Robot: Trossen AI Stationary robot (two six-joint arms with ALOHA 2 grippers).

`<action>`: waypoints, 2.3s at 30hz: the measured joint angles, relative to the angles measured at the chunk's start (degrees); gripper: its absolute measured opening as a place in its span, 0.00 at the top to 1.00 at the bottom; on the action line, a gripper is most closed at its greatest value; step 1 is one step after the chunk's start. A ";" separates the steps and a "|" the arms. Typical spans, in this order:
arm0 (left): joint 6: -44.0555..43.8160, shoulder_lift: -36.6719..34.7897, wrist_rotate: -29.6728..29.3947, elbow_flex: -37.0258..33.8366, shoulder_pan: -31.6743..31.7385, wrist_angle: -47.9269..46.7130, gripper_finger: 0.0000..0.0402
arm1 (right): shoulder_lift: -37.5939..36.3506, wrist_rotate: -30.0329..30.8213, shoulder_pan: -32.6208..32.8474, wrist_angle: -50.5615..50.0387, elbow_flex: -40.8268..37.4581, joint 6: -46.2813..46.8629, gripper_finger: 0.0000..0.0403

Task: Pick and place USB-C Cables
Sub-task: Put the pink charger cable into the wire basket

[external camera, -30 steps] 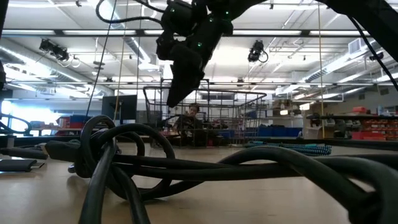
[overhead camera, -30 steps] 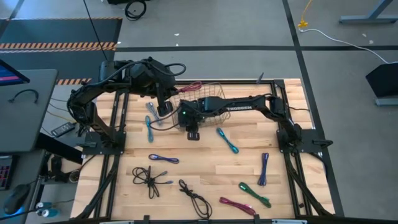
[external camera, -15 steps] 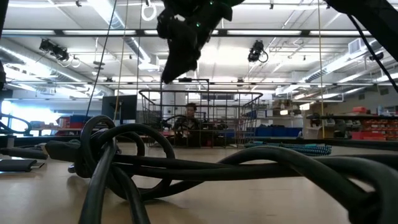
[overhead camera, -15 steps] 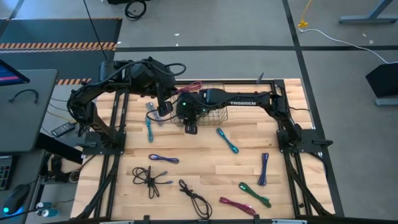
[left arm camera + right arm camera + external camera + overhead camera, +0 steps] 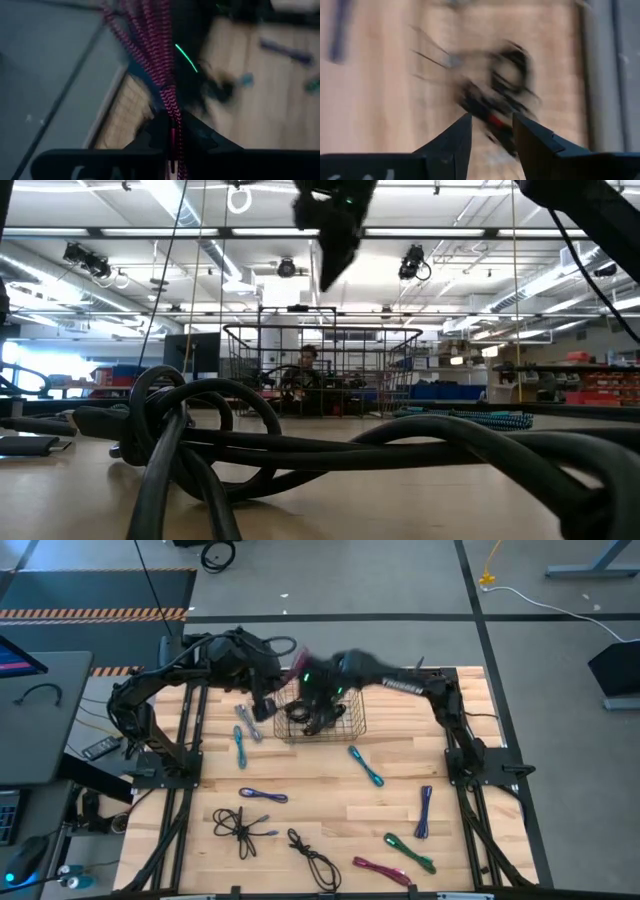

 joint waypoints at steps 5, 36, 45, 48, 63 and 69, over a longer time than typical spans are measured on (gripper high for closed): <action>0.44 0.13 0.92 -0.02 -0.16 0.21 0.91 | -3.12 6.91 -8.37 -8.88 3.36 0.45 0.63; 7.27 12.01 2.63 0.00 5.63 8.20 0.92 | -38.32 -13.70 -39.46 -4.04 3.44 7.78 0.63; 15.00 23.78 9.99 -0.04 9.07 8.37 0.92 | -42.67 -25.46 -38.13 -0.52 3.42 10.81 0.63; 16.15 26.66 10.65 -0.04 9.69 8.26 0.92 | -43.69 -25.99 -38.13 0.00 3.42 10.84 0.63; 14.16 33.92 11.89 -0.63 10.82 4.66 0.92 | -44.94 -26.07 -38.13 -0.07 3.40 10.62 0.63; 10.27 34.36 10.69 -6.95 12.28 3.15 0.92 | -44.91 -26.07 -38.13 -0.07 3.38 10.60 0.63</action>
